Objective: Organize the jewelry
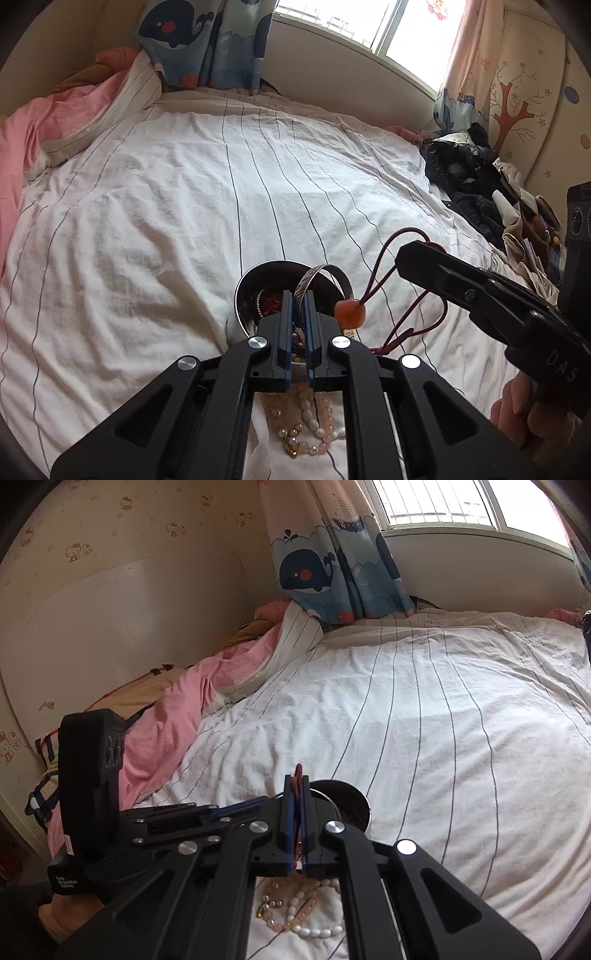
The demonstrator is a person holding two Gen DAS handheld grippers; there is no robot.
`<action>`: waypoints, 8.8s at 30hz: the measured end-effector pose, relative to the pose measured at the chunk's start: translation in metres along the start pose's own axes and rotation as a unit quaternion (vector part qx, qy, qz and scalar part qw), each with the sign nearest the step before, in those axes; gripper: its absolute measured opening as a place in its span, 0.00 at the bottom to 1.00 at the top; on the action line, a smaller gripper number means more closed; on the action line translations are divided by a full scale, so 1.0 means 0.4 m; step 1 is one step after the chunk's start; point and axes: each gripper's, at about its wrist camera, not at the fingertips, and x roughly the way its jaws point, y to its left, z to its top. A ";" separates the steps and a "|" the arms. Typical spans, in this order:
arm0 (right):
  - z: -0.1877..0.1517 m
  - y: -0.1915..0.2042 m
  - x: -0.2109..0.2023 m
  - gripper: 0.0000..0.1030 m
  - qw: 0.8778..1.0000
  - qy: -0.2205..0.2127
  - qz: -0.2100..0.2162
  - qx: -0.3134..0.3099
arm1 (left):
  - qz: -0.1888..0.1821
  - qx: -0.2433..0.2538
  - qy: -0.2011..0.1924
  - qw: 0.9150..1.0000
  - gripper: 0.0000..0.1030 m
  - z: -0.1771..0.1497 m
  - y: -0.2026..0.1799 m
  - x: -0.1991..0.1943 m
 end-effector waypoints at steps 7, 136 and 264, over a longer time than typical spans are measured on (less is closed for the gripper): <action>-0.019 -0.062 0.155 0.34 0.995 0.085 -0.034 0.037 | 0.065 0.017 0.044 0.997 0.43 -0.008 0.033 0.051; -0.160 -0.136 0.011 0.57 0.975 0.117 -0.191 0.012 | 0.145 0.067 0.053 0.986 0.65 -0.088 0.092 -0.051; -0.314 -0.155 0.006 0.93 0.949 0.151 -0.273 0.042 | 0.203 0.033 0.095 0.974 0.93 -0.182 0.140 0.033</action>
